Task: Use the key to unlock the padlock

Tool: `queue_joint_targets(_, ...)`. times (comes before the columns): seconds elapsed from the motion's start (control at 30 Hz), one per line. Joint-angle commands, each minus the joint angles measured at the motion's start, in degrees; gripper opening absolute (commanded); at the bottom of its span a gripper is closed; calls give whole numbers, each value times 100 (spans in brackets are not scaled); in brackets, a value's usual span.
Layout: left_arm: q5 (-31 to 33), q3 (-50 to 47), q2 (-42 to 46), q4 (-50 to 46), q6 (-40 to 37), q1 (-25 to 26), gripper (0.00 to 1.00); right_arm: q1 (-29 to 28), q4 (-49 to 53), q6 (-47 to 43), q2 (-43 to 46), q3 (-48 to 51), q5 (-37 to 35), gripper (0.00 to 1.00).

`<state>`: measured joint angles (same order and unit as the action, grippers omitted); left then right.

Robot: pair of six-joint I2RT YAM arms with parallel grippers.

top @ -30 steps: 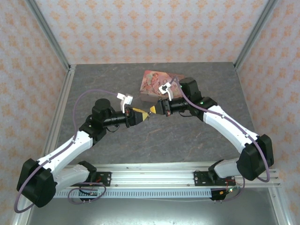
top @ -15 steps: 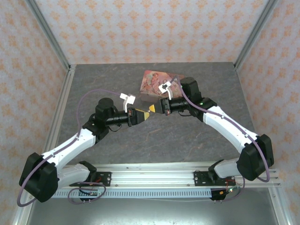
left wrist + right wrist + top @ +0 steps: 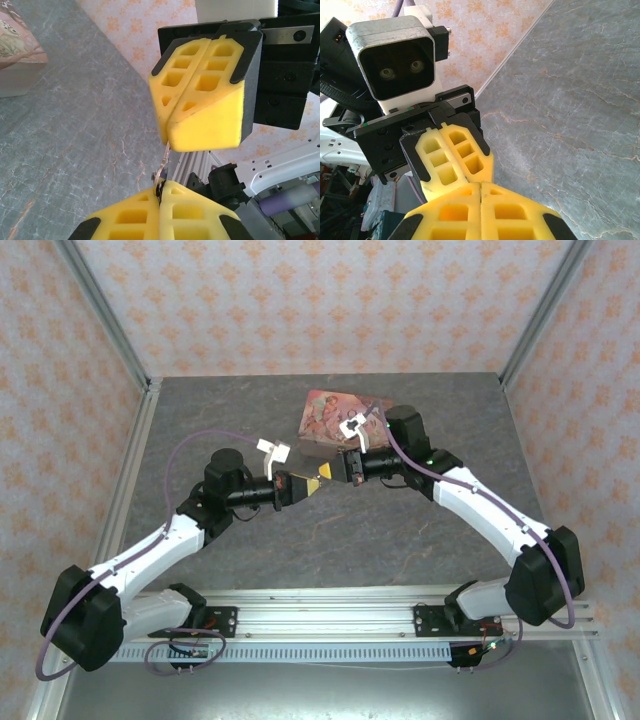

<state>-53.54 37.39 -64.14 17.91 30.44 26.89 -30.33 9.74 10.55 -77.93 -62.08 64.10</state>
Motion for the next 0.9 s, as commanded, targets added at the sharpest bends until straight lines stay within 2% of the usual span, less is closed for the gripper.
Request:
queue_joint_targets(0.0,142,155,209,-94,-269,26,0,9,-18,-4,72,41,-78,3)
queue_joint_targets(0.1,461,211,275,-682,-550,26,0,44,108,26,106,10,-527,33)
queue_joint_targets(0.23,870,149,348,-1072,-697,-1,0,191,282,177,173,-73,-1083,46)
queue_joint_targets(0.3,1124,115,375,-1231,-713,-18,0,267,498,246,166,-143,-1550,49)
queue_joint_targets(0.47,1835,87,304,-1667,-776,-54,0,269,955,539,52,-76,-3380,54)
queue_joint_targets(0.67,2603,31,125,-2010,-660,-136,0,-153,1109,973,-569,-9,-5554,56)
queue_joint_targets(0.87,2700,71,-119,-2103,-640,-262,0,-487,451,1108,-1613,-141,-6708,57)
